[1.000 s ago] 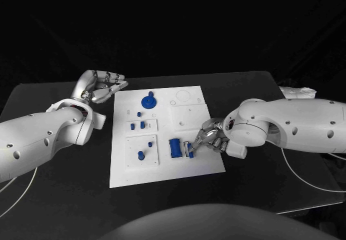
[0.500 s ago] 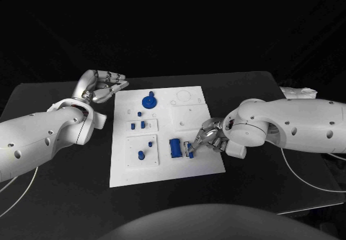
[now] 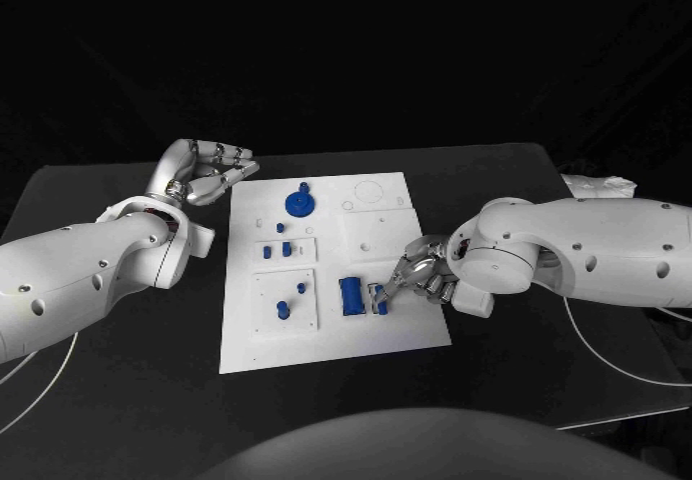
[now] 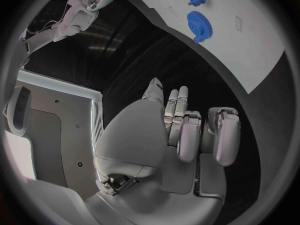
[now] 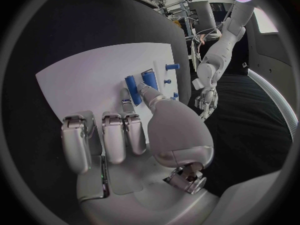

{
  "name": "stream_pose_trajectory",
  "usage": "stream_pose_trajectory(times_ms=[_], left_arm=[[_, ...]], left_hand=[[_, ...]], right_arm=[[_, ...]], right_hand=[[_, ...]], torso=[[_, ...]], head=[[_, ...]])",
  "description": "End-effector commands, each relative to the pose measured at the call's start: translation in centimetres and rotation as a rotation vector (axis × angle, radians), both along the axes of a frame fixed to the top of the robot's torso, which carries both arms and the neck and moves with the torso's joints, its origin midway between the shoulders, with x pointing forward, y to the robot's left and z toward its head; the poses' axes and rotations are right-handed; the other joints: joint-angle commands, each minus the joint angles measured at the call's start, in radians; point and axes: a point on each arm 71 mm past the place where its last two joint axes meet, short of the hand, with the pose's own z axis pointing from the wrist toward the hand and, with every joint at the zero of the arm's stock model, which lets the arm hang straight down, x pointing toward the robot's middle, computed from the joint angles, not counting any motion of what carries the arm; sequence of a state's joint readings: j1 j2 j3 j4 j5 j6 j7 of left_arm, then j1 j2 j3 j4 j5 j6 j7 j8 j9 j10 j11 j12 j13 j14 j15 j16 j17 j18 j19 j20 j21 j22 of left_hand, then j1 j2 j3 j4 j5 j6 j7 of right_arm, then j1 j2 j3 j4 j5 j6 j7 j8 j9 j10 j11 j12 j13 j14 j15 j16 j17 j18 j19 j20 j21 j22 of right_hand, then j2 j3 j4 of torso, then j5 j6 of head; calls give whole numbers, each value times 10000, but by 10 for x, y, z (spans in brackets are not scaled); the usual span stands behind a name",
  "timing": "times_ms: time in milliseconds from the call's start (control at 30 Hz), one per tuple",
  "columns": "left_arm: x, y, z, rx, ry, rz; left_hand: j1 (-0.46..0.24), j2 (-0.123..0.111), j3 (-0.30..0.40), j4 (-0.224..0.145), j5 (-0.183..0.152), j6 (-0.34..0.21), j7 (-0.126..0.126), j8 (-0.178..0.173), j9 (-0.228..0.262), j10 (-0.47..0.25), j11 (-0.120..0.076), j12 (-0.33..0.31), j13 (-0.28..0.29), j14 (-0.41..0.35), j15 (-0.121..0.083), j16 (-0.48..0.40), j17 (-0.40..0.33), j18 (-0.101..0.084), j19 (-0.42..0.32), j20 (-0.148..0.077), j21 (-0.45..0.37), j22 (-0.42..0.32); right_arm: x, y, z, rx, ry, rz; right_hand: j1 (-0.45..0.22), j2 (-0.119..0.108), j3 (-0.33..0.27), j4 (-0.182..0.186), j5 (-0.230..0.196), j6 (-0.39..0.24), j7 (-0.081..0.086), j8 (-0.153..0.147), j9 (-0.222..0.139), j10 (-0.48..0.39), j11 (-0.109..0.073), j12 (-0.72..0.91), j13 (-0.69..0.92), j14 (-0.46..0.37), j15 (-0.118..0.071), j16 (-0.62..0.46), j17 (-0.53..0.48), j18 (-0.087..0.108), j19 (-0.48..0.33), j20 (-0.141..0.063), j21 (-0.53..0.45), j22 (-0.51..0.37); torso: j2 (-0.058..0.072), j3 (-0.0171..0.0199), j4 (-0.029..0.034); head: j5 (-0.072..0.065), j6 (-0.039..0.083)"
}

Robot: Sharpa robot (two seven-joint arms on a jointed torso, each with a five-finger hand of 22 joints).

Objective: Assemble the parts on the task board

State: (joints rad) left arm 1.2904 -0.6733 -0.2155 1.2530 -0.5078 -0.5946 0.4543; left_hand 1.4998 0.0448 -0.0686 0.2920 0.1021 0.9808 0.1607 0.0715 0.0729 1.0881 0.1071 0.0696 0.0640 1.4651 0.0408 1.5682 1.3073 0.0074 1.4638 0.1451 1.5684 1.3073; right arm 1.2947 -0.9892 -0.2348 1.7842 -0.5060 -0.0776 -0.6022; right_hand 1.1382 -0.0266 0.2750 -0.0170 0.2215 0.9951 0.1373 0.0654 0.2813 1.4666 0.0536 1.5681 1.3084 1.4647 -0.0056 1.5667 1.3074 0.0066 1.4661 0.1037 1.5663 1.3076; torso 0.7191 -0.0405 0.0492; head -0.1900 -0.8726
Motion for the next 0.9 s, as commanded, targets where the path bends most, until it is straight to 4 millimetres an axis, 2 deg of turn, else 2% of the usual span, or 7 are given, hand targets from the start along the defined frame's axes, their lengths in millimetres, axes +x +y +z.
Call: stream_pose_trajectory(times_ms=[33, 133, 200, 567, 700, 900], left_arm=[[-1, -3, 1, -13, -37, -167], [-1, -2, 1, -12, -36, -166], [-1, -2, 1, -12, -36, -164], [-1, -3, 1, -14, -27, -176], [0, -3, 1, -15, -22, -184], [-1, -4, 1, -20, -11, -216]], left_hand=[[13, 89, -48, 1, 47, 53, -13, -51, -10, 56, 1, -11, -3, 1057, -22, 26, 2635, -74, 1070, -26, 24, 2635], [13, 89, -48, 1, 47, 53, -13, -51, -10, 56, 1, -11, -3, 1057, -22, 26, 2635, -74, 1070, -26, 24, 2635], [13, 89, -48, 1, 47, 53, -13, -51, -10, 56, 1, -11, -3, 1057, -22, 26, 2635, -74, 1070, -26, 24, 2635], [13, 89, -48, 1, 47, 53, -13, -51, -10, 56, 1, -11, -3, 1057, -22, 26, 2635, -74, 1070, -26, 24, 2635], [13, 89, -48, 1, 47, 53, -13, -51, -10, 56, 1, -11, -3, 1057, -22, 26, 2635, -74, 1070, -26, 24, 2635], [13, 89, -48, 1, 47, 53, -13, -51, -10, 56, 1, -11, -3, 1057, -22, 26, 2635, -74, 1070, -26, 24, 2635]], right_arm=[[0, 2, -1, 46, -102, 22], [0, 2, -1, 52, -105, 14], [0, 2, -1, 52, -104, 10], [-1, 3, 0, 52, -82, 30], [-1, 3, 0, 65, -83, 9], [-1, 2, 0, 95, -140, -115]], right_hand=[[-98, 18, -135, 32, -257, -134, -50, -10, -258, 1042, 77, 27, 2624, 1061, 86, 41, 2634, -66, 1047, 52, 45, 2632], [-126, 42, -267, 101, -677, -127, -24, 4, -314, 1042, 104, 27, 2624, 1061, 114, 41, 2634, -66, 1047, 82, 45, 2632], [-117, 57, -313, 118, -799, -130, -17, 4, -337, 1042, 113, 27, 2624, 1061, 122, 41, 2634, -66, 1047, 92, 45, 2632], [17, 136, -377, 106, -1000, -101, -28, 19, -388, 1042, 106, 27, 2624, 1061, 124, 41, 2634, -66, 1047, 105, 45, 2632], [77, 197, -389, 107, -938, -18, -52, 52, -397, 1042, 92, 27, 2624, 1061, 117, 41, 2634, -66, 1047, 105, 45, 2632], [179, 280, -513, 129, -891, 671, -167, 330, -318, 1042, 4, 27, 2624, 1061, 52, 41, 2634, -66, 1047, 63, 45, 2632]], torso=[[1, -3, 7], [0, -1, 2], [6, -3, 2], [8, -2, -4], [7, -8, -5], [2, -5, 4]], head=[[11, 0], [23, 0], [32, 0], [85, 0], [85, 0], [90, 0]])
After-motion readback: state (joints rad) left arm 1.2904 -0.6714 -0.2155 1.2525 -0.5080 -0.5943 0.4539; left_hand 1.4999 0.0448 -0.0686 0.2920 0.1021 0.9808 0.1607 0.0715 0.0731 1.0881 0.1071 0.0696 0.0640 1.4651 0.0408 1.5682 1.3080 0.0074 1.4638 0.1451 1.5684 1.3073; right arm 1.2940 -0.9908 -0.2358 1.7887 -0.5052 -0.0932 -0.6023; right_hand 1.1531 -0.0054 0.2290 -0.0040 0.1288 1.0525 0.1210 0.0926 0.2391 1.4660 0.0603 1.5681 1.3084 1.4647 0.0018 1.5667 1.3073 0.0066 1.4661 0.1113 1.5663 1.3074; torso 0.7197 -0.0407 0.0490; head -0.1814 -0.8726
